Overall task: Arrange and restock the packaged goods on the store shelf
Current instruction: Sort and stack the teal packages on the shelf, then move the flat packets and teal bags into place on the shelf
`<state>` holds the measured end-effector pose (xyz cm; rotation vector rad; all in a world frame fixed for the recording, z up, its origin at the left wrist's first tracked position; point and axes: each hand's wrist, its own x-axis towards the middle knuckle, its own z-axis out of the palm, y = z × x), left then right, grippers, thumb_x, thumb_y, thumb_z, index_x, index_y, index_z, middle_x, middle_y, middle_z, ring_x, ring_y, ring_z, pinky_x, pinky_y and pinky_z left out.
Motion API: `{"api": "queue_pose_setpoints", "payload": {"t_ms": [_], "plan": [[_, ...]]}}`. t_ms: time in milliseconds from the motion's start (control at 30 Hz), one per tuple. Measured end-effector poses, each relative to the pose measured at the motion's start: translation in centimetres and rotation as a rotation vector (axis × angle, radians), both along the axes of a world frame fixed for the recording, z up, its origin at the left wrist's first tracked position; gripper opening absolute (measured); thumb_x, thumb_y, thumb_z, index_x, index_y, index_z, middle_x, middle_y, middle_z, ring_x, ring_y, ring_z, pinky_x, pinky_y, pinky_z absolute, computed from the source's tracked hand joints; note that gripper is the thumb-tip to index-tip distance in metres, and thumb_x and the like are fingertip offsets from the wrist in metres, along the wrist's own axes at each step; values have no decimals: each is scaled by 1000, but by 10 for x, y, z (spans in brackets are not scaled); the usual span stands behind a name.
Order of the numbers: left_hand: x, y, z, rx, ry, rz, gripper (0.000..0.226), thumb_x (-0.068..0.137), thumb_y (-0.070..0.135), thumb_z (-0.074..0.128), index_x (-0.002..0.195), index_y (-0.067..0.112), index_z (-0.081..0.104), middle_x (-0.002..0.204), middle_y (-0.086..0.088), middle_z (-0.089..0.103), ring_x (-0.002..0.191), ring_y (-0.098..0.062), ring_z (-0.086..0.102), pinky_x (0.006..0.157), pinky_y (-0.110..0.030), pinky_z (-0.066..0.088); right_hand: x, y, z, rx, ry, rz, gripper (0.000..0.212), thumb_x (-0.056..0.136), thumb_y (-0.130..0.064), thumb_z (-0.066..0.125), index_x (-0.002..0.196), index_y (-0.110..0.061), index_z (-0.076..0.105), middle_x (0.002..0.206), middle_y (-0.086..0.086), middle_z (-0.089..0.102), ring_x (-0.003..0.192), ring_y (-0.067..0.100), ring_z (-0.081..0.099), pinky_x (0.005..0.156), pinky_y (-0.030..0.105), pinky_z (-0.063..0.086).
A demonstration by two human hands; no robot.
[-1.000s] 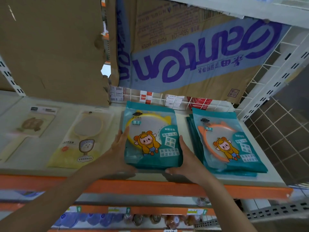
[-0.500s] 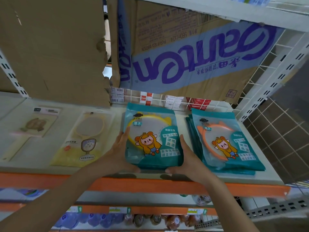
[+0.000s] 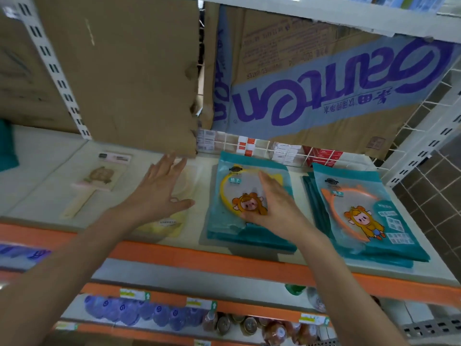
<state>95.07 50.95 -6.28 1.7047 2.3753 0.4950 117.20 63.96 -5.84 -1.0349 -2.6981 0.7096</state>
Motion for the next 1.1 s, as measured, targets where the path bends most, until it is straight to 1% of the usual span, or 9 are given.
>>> {"api": "queue_pose_setpoints", "payload": {"t_ms": [67, 200, 300, 467, 567, 733, 867, 967, 1100], "plan": [[-4, -14, 2, -27, 64, 35, 91, 85, 49, 56, 149, 21, -3, 156, -2, -16, 143, -18, -15, 116, -34, -7, -19, -4, 0, 37, -5, 44, 101, 71, -56, 69, 147, -21, 12, 153, 1, 22, 140, 21, 21, 112, 48, 27], [-10, -39, 18, -50, 99, 113, 90, 85, 51, 55, 149, 20, -1, 156, -3, -14, 144, -19, -13, 116, -35, -6, -57, -20, 1, 110, -96, 160, 101, 80, -55, 60, 149, -17, -3, 158, 7, 3, 145, 23, 4, 117, 43, 11], [-18, -59, 22, -60, 111, 165, 91, 84, 50, 56, 149, 20, -1, 156, -3, -13, 144, -19, -10, 115, -35, -4, -79, -38, 4, 135, -107, 220, 97, 84, -54, 55, 149, -17, -6, 158, 8, -2, 145, 25, -1, 117, 40, 5], [-43, -91, 28, -79, 116, 215, 91, 84, 51, 56, 149, 19, -1, 157, -3, -9, 145, -19, -6, 117, -35, -2, -120, -79, 11, 204, -117, 269, 94, 85, -56, 52, 149, -14, -3, 157, 8, 2, 144, 27, 4, 115, 42, 9], [-77, -115, 34, -66, 169, 219, 89, 86, 51, 53, 149, 20, 0, 157, -4, -9, 145, -19, -5, 117, -36, -3, -149, -100, 13, 234, -103, 243, 94, 84, -57, 53, 149, -15, 0, 157, 8, 5, 144, 26, 6, 116, 45, 10], [-153, -178, 37, -96, 187, 218, 88, 87, 49, 53, 149, 18, -1, 157, -6, -6, 145, -21, -1, 118, -37, 1, -213, -151, 15, 254, -130, 194, 92, 86, -55, 52, 149, -16, -2, 157, 7, 5, 145, 26, 6, 116, 45, 11], [-219, -233, 39, -111, 174, 212, 89, 85, 47, 56, 149, 18, 2, 157, -7, -1, 144, -22, 1, 118, -37, 4, -278, -206, 19, 265, -121, 211, 92, 86, -54, 54, 149, -16, 0, 157, 6, 7, 144, 25, 9, 115, 45, 12], [-265, -269, 39, -84, 183, 219, 90, 82, 49, 59, 149, 19, 7, 157, -6, 5, 144, -22, 8, 116, -36, 8, -321, -240, 21, 281, -129, 222, 92, 86, -54, 53, 150, -16, 0, 157, 7, 8, 144, 26, 9, 115, 44, 12], [-312, -301, 44, -89, 188, 226, 87, 84, 50, 56, 149, 21, 6, 157, -2, 2, 144, -19, 5, 116, -38, 4, -372, -268, 26, 289, -127, 251, 90, 87, -54, 52, 150, -17, 0, 157, 7, 7, 144, 25, 9, 116, 45, 12]]}}
